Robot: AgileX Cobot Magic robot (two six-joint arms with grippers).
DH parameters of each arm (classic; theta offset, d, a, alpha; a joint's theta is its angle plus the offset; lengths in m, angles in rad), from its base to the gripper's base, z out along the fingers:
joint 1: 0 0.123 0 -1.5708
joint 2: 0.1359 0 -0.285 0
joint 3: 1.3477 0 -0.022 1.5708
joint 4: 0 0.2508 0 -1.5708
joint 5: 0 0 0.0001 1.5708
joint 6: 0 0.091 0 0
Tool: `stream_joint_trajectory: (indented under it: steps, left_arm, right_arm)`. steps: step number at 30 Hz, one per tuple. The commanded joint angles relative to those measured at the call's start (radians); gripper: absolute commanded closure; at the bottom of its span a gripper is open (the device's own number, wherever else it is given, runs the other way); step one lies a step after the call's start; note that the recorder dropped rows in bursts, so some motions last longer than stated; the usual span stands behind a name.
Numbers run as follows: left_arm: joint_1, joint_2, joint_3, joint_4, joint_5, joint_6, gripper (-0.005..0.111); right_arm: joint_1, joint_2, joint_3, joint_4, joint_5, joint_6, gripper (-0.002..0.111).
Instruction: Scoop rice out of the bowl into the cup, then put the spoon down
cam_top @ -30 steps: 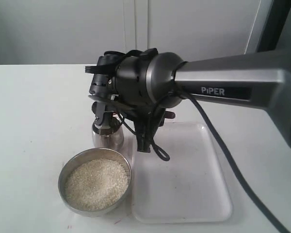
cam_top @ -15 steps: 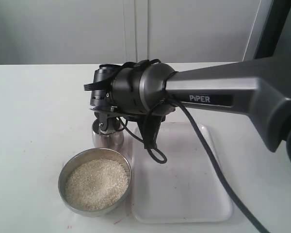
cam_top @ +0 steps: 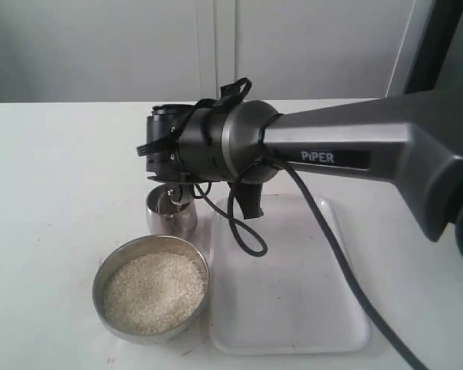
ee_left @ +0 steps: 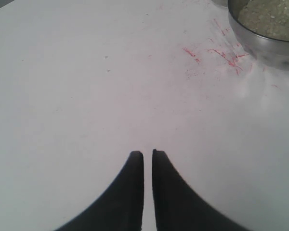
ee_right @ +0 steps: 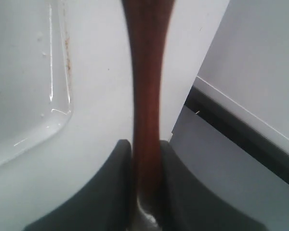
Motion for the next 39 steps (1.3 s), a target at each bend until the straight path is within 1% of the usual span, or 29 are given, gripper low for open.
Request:
stream_joint_trajectory:
  steps: [1,10,26,29,31,34,37,39]
  left_arm:
    - [-0.005,0.000,0.009,-0.006,0.050,-0.005,0.092]
    - [-0.005,0.000,0.009,-0.006,0.050,-0.005,0.092]
    - [-0.005,0.000,0.009,-0.006,0.050,-0.005,0.092]
    - [-0.005,0.000,0.009,-0.006,0.050,-0.005,0.092]
    - [-0.005,0.000,0.009,-0.006,0.050,-0.005,0.092]
    - [-0.005,0.000,0.009,-0.006,0.050,-0.005,0.092]
    - [-0.005,0.000,0.009,-0.006,0.050,-0.005,0.092]
    - [-0.005,0.000,0.009,-0.006,0.050,-0.005,0.092]
  right_arm:
    - [0.002,-0.001,-0.002,-0.017,0.019,-0.049,0.108]
    - [0.025,-0.001,0.002,-0.095,0.021,-0.053,0.108]
    - [0.028,-0.001,0.002,-0.241,0.039,-0.057,0.108]
    - [0.028,-0.001,0.016,-0.226,0.039,-0.056,0.108]
    - [0.038,-0.001,0.050,-0.215,0.039,-0.056,0.108]
    - [0.053,-0.001,0.057,-0.225,0.045,-0.053,0.108]
    - [0.078,-0.001,0.057,-0.299,0.059,-0.009,0.108]
    - [0.086,-0.001,0.057,-0.310,0.069,-0.008,0.108]
